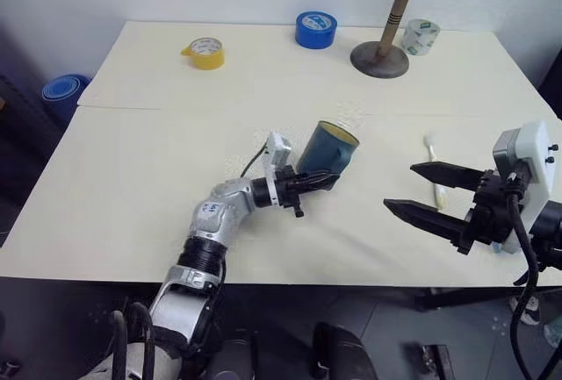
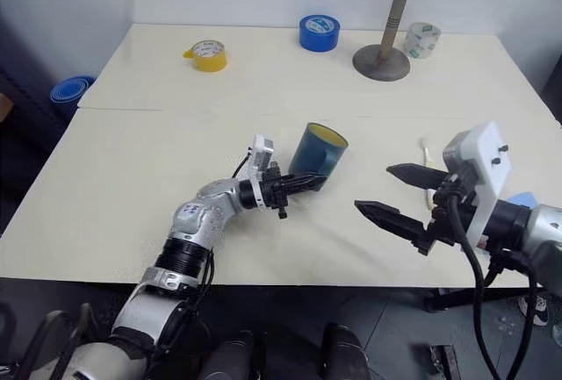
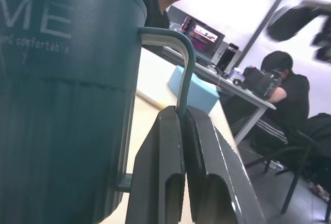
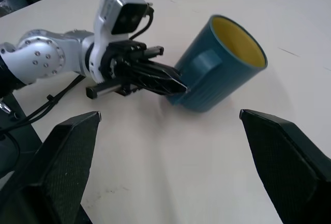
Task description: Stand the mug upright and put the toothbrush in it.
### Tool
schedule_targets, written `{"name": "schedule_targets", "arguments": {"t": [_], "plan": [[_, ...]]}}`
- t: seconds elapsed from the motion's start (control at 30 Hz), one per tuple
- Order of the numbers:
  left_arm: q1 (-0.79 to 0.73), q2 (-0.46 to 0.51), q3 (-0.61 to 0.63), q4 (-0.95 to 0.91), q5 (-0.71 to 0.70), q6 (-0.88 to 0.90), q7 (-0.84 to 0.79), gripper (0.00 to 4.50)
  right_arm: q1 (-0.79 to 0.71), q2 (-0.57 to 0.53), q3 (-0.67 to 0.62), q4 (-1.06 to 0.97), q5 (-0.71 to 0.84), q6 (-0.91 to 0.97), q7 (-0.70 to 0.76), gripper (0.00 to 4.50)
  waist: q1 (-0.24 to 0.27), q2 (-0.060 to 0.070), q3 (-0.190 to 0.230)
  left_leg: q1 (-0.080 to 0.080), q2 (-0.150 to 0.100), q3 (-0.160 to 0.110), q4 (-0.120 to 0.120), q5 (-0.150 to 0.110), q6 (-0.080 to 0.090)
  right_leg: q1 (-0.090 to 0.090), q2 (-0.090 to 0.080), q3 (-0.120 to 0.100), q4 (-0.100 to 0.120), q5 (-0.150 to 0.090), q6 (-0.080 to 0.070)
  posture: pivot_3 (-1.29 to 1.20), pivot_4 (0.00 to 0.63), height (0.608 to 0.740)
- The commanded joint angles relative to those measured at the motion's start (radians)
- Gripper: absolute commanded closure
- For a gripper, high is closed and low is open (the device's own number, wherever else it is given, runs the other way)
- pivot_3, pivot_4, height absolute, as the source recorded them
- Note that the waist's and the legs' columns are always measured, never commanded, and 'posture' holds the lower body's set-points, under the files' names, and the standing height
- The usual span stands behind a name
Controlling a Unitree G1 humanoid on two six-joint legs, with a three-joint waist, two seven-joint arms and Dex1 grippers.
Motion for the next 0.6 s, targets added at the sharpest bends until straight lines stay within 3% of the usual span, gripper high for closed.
{"name": "schedule_targets", "arguments": {"t": [0.03, 0.13, 0.33, 0.37, 0.47, 0.6], "plan": [[-0.024, -0.027, -0.007, 0.072, 0.043, -0.124, 0.014, 4.47, 0.007, 0.011, -0.039, -0.030, 0.023, -0.027, -0.021, 0.00, 0.000, 0.000, 0.000, 0.000, 0.000, 0.000, 0.000, 0.000, 0.000, 0.000, 0.000, 0.000, 0.000, 0.000, 0.000, 0.00, 0.150, 0.740], [-0.014, -0.038, -0.015, 0.116, 0.073, -0.194, 0.010, 4.47, 0.010, 0.008, -0.038, -0.032, 0.032, -0.030, -0.032, 0.00, 0.001, 0.000, 0.000, 0.000, 0.000, 0.000, 0.000, 0.000, 0.000, 0.000, 0.000, 0.000, -0.001, 0.000, 0.000, 0.00, 0.150, 0.740], [0.023, -0.019, -0.008, 0.084, 0.062, -0.157, -0.005, 4.47, 0.015, 0.000, -0.030, -0.017, 0.022, -0.030, -0.024, 0.00, 0.000, 0.000, 0.000, 0.000, 0.000, 0.000, 0.000, 0.000, 0.001, 0.000, 0.000, 0.000, 0.000, 0.000, 0.000, 0.00, 0.150, 0.740], [0.026, -0.017, -0.008, 0.081, 0.063, -0.156, -0.004, 3.96, 0.017, 0.000, -0.028, -0.014, 0.017, -0.029, -0.023, 0.00, 0.000, 0.000, 0.000, 0.000, 0.000, 0.000, 0.000, 0.000, 0.001, 0.000, 0.000, 0.000, 0.000, 0.000, 0.000, 0.00, 0.150, 0.740], [0.043, -0.010, -0.008, 0.054, 0.068, -0.151, 0.008, 3.07, 0.030, -0.003, -0.018, -0.007, -0.009, -0.020, -0.023, 0.00, 0.000, 0.000, 0.000, 0.000, 0.000, 0.000, 0.000, 0.000, 0.001, 0.000, 0.000, 0.000, 0.000, 0.000, 0.000, 0.00, 0.150, 0.740], [0.083, 0.007, -0.003, -0.001, 0.055, -0.117, 0.013, 2.25, 0.042, -0.002, -0.009, 0.001, -0.033, -0.020, -0.015, 0.00, 0.000, 0.000, 0.000, 0.000, 0.000, 0.000, 0.000, 0.000, 0.001, 0.000, 0.000, 0.000, 0.000, 0.000, 0.000, 0.00, 0.150, 0.740]]}}
